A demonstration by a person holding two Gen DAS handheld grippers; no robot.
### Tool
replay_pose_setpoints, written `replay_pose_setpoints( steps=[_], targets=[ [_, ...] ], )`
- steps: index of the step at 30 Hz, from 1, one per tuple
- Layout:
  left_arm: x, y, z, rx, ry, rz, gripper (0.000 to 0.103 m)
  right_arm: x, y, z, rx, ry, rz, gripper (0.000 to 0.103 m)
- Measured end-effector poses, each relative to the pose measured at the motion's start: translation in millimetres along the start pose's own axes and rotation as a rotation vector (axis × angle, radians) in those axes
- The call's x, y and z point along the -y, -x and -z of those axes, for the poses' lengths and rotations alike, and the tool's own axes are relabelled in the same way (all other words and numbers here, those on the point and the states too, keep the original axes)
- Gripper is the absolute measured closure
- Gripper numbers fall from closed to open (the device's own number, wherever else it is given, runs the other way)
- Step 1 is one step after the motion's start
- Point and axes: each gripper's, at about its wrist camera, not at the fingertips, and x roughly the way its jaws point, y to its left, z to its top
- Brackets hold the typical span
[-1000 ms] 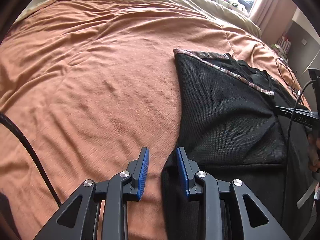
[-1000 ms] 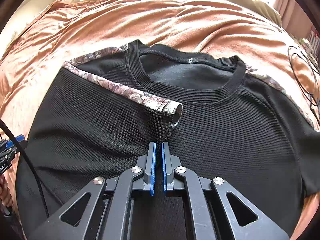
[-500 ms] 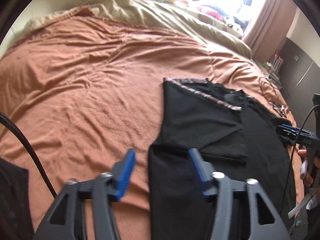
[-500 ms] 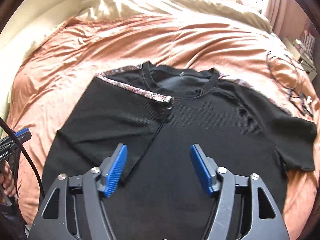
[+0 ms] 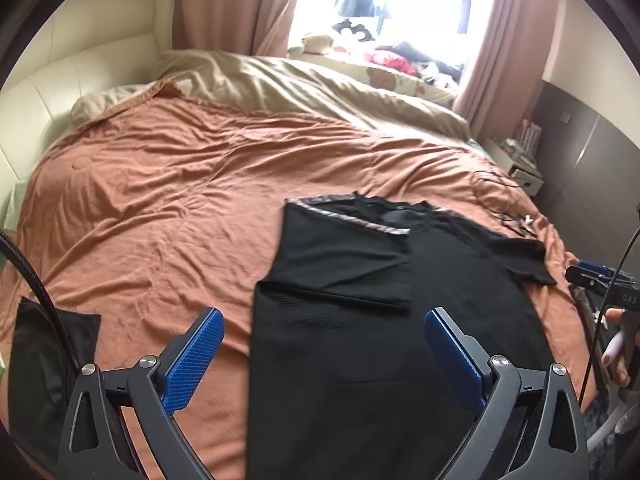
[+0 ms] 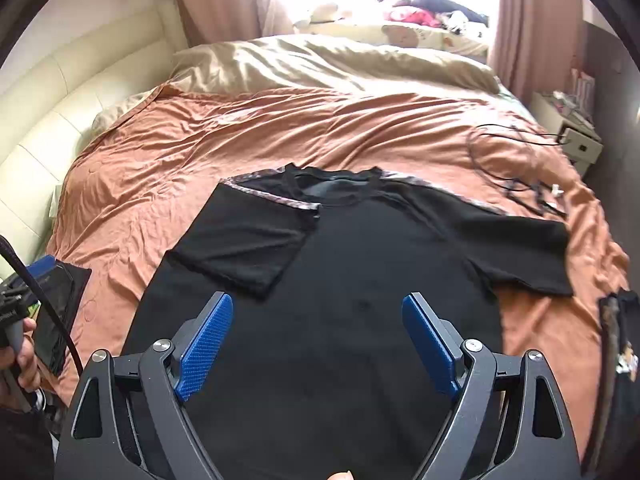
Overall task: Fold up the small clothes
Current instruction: 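Move both tools to the T-shirt's other sleeve and side edge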
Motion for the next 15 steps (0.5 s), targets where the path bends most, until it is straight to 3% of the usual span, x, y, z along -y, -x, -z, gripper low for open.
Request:
replay_pose_setpoints(
  steps=[8,15],
  targets=[
    [57.0,39.1,9.2,0.039,-0.105,0.014,0.002,33.7,63.1,38.9,0.06,-0.065,0.007,0.017],
    [101.4,32.1,8.4,0.028,-0.119,0.056,0.002,77.1,89.3,67.5,0.104,-0.114,-0.001,0.017]
  ],
)
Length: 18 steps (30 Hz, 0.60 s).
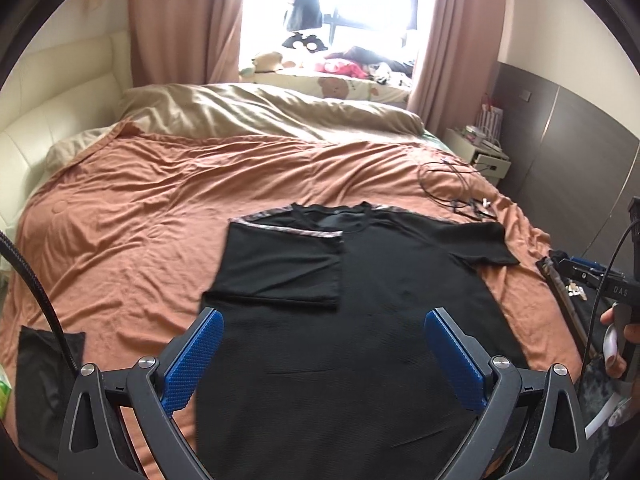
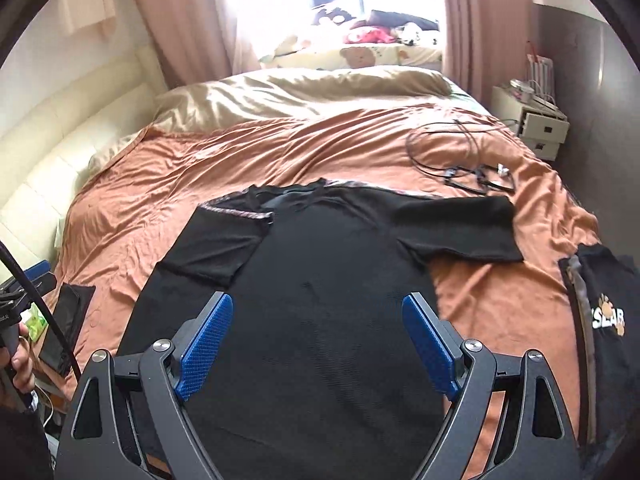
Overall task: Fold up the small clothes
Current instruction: 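Move both tools to the T-shirt's other sleeve and side edge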
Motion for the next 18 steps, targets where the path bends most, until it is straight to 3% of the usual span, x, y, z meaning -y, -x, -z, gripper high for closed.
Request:
replay_pose_setpoints(
  steps=[15,18],
  targets=[
    [108.4,-70.5,-30.2,-0.011,-0.091,0.059,0.002,115.3,-13.0,-2.3,0.024,-0.15,0.004,0.018],
    [121.9,-91.9,-37.2,-0.024,-0.091,0.07,0.002,133.0,-25.9,-9.4,0.013,-0.176,0.003,0.025]
  ],
)
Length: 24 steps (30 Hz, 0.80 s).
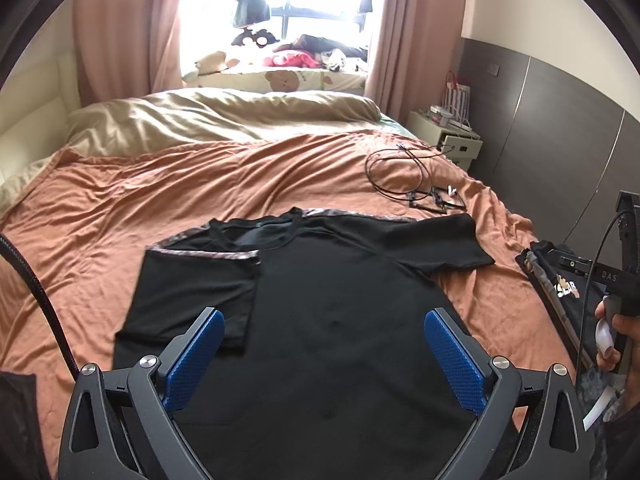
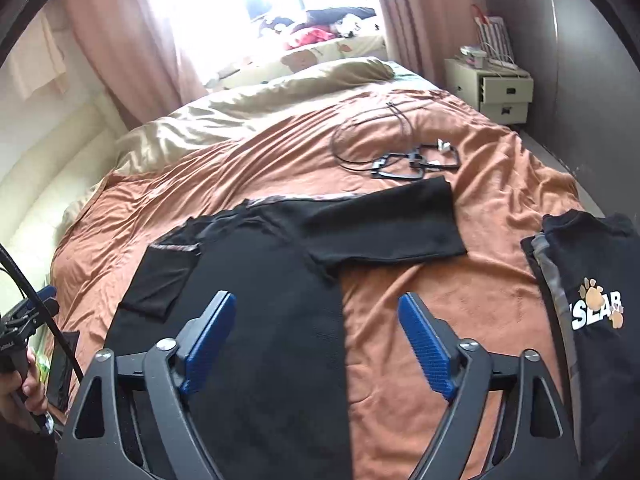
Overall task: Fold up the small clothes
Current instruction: 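Move both tools to the T-shirt's other sleeve and side edge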
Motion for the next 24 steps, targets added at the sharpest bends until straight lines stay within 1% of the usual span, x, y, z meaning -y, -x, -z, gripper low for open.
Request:
replay_pose_setpoints(
  steps=[2,7,10,13,16,19,23,24],
  targets=[
    [4.4,-13.1,-4.7,-0.008,0.004,0.003,0.003,10.0,-10.9,-7.5,-0.012,-0.016,-0.002,0.029],
    [16.8,-51.6,-16.1,-0.027,0.009,0.014,0.011,43.5,-43.8,-26.5,-0.046,-0.055,0.009,0.038],
    [24.8,-78.1,-20.5,-0.047,0.017,0.018,0.018,63.1,-64.4,-34.5,-0.065,-0.086,0.004,0.042],
    [32.3,-101.7,-22.8,-0.065,0.022,0.024,0.025,85.8,-88.0,-40.7,-0.085,-0.122,0.003,0.045],
    [42.4,-127.9,-24.2,-0.082,0.022,0.033,0.029,107.9,-113.8,-45.7,-0.107,-0.163,-0.002,0.045],
    [52.3,-150.4,-25.3,-0.099,0.014,0.037,0.035,123.7,-135.5,-46.5,-0.122,-0.198,-0.007,0.045],
    [63.4,-181.8,-25.0,-0.123,0.011,0.046,0.042,143.3,-170.2,-49.7,-0.14,-0.242,-0.013,0.045],
    [65.7,-188.8,-25.0,-0.129,0.011,0.049,0.045,147.2,-176.4,-48.8,-0.143,-0.25,-0.013,0.048]
  ],
)
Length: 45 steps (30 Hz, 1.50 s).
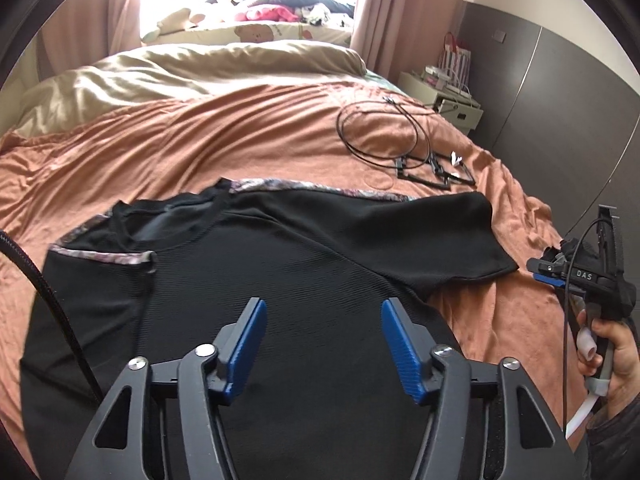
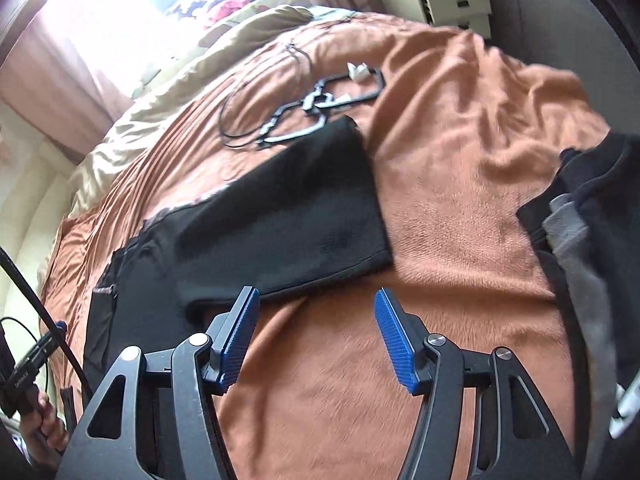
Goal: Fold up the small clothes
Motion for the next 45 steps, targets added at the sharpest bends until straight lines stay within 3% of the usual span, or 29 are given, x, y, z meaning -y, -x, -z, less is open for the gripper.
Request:
replay_pose_setpoints(
  steps=[9,11,13,15,27,31,36,45],
  targets=[
    [14.9,-60.5,-7.8,-0.058,0.013,0.041,0.06,23.9,-49.3,-15.9,-0.033,-0.071,-0.01,0.061],
    [19.5,-73.0,-9.5,-0.068,0.015,0.053,0.064,27.9,-53.3,-17.3,-0.03,-0.093,-0.012,0.069],
    [25.3,-85.5,-10.7,-0.081,0.01,0.066,0.069,28.8,-53.0,-20.8,-0.018,-0.102,-0.017,0.089],
    [29.3,-95.1,-11.2,-0.091,0.007,0.079,0.07,26.7,-48.7,-26.4,0.002,-0.097,-0.023,0.098],
    [45.8,-141.9,-5.7,-0.146,0.033,0.134,0.076,-38.3,8.4,-51.5,0.122,0.061,-0.078,0.1],
    [50.0,-156.5,-4.1,-0.167,0.106,0.156,0.076,-61.1,17.9,-55.6,0.141,0.105,-0.106,0.1],
    [61.7,-145.3,-2.7,-0.172,0.084,0.24,0.076,-86.6,26.5,-51.3,0.148,0.166,-0.133,0.1],
    [1.1,-87.0,-6.9,-0.119,0.107,0.156,0.076,-130.3,17.8,-51.4,0.136,0.207,-0.169,0.1]
  ],
)
